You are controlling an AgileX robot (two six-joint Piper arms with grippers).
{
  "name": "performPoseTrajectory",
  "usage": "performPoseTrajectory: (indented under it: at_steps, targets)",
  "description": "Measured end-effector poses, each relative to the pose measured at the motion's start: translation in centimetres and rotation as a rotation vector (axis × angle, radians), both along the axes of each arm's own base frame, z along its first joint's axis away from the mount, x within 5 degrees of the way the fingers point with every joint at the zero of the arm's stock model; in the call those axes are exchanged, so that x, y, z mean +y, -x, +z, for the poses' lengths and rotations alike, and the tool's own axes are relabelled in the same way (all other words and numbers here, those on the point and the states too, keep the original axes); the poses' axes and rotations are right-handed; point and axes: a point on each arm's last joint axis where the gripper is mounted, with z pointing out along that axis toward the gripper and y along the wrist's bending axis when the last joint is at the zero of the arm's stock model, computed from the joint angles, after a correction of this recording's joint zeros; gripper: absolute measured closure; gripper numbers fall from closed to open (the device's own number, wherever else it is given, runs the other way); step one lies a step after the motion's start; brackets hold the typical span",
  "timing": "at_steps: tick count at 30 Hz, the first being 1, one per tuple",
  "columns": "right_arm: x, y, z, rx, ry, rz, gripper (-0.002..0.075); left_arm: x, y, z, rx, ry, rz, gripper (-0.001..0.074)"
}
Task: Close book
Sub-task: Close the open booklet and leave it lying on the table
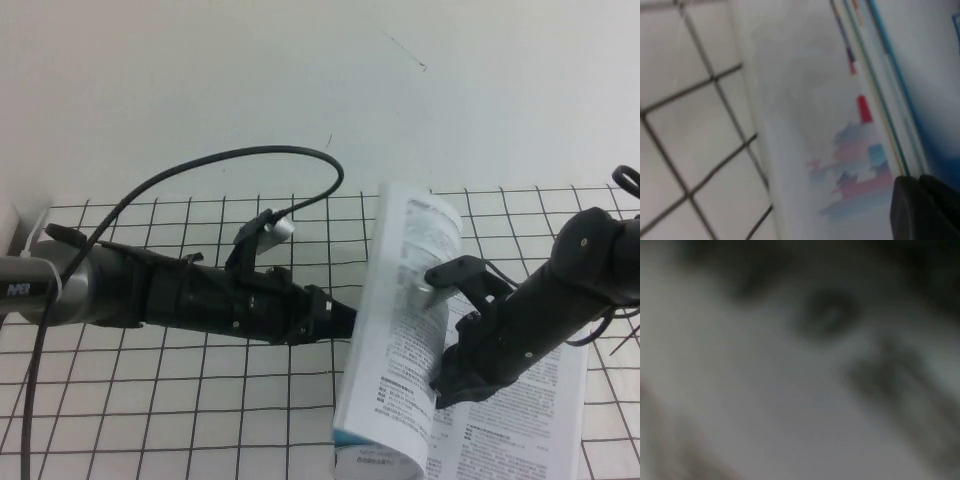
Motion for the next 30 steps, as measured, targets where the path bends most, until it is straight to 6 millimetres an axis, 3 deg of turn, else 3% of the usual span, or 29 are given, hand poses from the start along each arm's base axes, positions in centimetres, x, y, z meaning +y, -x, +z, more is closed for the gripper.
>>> performPoseTrajectory:
  at_steps: [3,7,14,21,30]
  targets:
    - [-0.6,0.0,1.0,-0.005,0.078,0.012,0.0729,0.0,-0.1,1.1,-0.027,0.062,0.011,0.0738]
    - [-2.9,0.4,3.1,-0.036,0.316,0.107,0.0729,-0.3,0.6,2.9,-0.084,0.104,-0.039,0.0738]
    - [-6.6,1.1,11.2,-0.266,0.596,0.051,0.0729,0.7,1.1,5.0,-0.198,-0.093,-0.005,0.0738]
    - [-9.0,4.5,19.4,-0.521,0.587,-0.083,0.0729,3.0,2.3,9.1,-0.333,-0.337,0.094,0.0738]
    - [-11.5,10.4,26.3,-0.751,0.442,-0.225,0.0729,6.2,6.4,16.4,-0.541,-0.492,0.227,0.0738]
